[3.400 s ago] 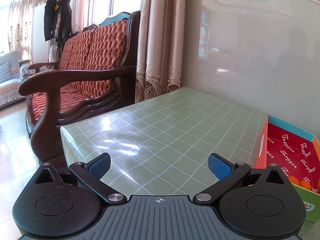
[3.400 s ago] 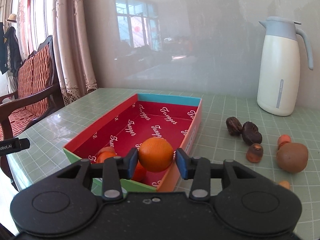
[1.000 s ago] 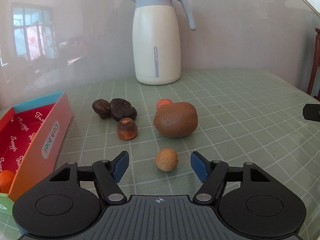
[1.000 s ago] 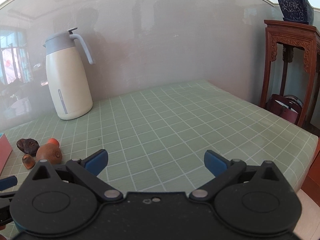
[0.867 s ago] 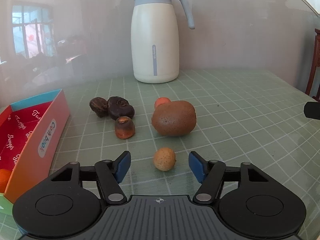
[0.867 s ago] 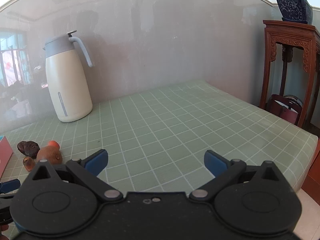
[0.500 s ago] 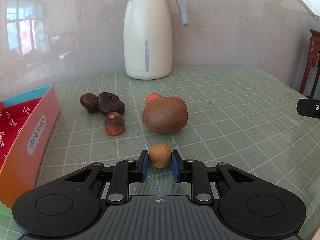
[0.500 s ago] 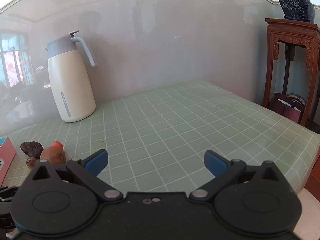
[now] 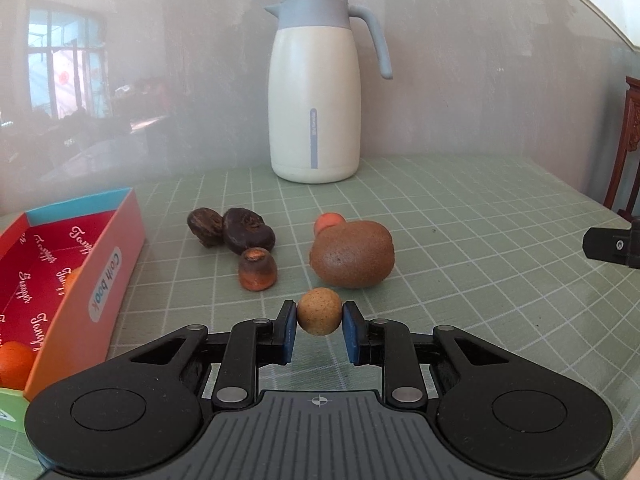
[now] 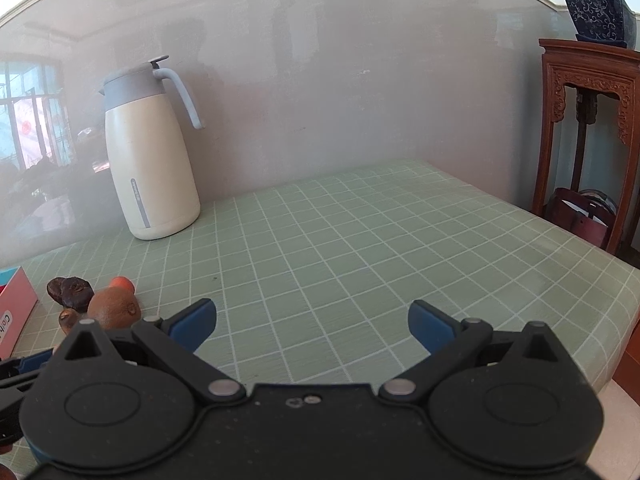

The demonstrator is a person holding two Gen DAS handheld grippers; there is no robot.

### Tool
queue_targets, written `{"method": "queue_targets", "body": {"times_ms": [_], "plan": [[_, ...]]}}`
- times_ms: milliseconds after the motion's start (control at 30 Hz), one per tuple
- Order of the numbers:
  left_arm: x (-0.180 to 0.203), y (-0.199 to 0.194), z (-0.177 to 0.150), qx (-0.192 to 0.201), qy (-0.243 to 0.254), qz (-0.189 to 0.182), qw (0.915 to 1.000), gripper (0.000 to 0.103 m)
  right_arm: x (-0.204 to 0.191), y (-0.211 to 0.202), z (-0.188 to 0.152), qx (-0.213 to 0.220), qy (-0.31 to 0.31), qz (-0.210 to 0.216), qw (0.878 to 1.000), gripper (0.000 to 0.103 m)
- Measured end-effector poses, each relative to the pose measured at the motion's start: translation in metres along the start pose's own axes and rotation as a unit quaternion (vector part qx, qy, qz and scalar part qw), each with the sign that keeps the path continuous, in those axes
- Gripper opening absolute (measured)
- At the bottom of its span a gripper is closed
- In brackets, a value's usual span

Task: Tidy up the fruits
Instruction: 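Carry the tan fruit with the left gripper into the box and open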

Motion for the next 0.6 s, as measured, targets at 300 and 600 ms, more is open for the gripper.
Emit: {"method": "queue_targets", "body": {"times_ms": [300,600], "plan": [[-0.017,-0.019,0.001,0.03,-0.002,0.016,0.9994,0.025,-0.018,0.001,-0.002,-0.001,-0.02,0.004,1.0,0.103],[-0.057,-0.035,0.002,0.05,-0.032,0.049,0.997,0.025,-0.04,0.004,-0.004,-0.005,-0.04,0.009,0.999,0.103]]}}
Point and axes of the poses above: each gripper's, at about its wrist camera, not at the fingertips, and y roughly the way its jaws point, x to its right, z to its top, the point moved 2 cm from there along y, roughly the way its jaws point, and after that the axes turned 9 degrees about -x, right-handed, at the moved point
